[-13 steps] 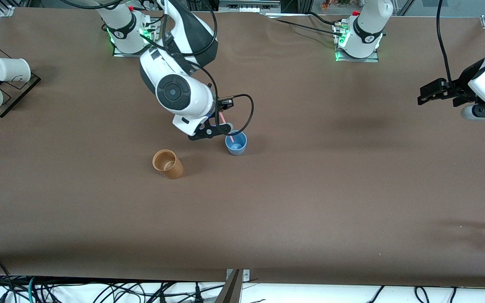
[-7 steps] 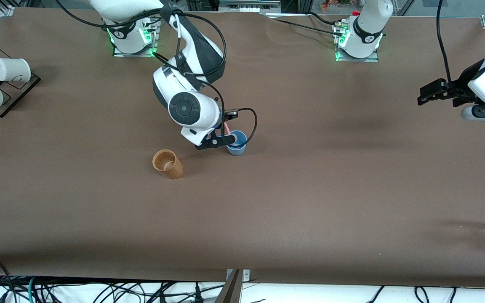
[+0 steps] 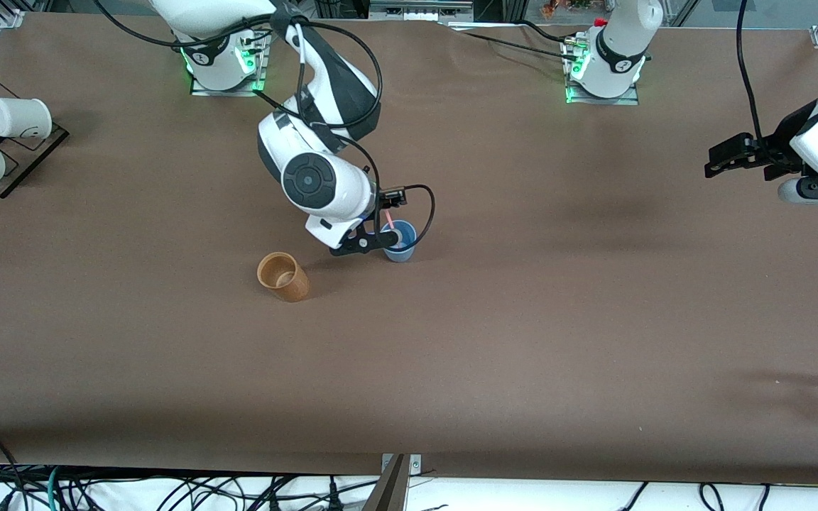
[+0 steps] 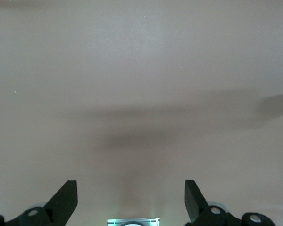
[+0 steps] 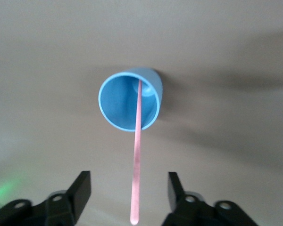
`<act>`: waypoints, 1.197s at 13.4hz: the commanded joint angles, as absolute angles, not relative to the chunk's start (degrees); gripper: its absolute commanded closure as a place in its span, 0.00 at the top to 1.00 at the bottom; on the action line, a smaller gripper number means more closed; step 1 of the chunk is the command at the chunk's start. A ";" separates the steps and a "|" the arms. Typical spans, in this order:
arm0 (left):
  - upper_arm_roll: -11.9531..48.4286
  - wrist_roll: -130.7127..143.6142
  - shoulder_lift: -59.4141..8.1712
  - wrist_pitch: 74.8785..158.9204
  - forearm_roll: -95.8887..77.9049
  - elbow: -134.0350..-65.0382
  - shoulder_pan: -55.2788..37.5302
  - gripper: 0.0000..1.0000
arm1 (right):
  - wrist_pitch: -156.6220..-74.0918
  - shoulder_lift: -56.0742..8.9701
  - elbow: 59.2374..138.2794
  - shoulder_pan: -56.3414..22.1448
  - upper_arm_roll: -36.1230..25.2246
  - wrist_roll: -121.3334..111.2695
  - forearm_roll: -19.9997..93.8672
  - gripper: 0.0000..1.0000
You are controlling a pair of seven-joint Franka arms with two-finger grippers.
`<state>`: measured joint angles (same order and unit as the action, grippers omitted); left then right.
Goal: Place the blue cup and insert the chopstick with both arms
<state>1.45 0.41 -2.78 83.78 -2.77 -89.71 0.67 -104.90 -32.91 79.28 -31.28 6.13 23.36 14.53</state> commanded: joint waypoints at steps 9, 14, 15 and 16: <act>1.67 -1.05 -2.72 84.20 -2.37 -89.56 1.05 1.00 | -93.69 -23.30 79.72 -30.67 -20.02 10.92 12.04 1.00; 1.67 -1.05 -2.72 84.20 -2.29 -89.56 1.05 1.00 | -91.67 -22.06 78.93 -28.92 -32.76 -2.62 17.57 1.00; 1.67 -1.05 -2.72 84.20 -2.29 -89.56 1.05 1.00 | -91.58 -22.15 76.32 -29.00 -34.52 -2.81 17.32 1.00; 1.67 -1.05 -2.72 84.20 -2.29 -89.56 1.05 1.00 | -91.15 -22.24 74.20 -28.83 -35.50 -3.25 17.05 1.00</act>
<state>1.46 0.41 -2.79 83.78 -2.77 -89.71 0.74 -92.97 -23.08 77.79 -28.60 -33.63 -2.03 16.20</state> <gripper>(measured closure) 0.000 0.000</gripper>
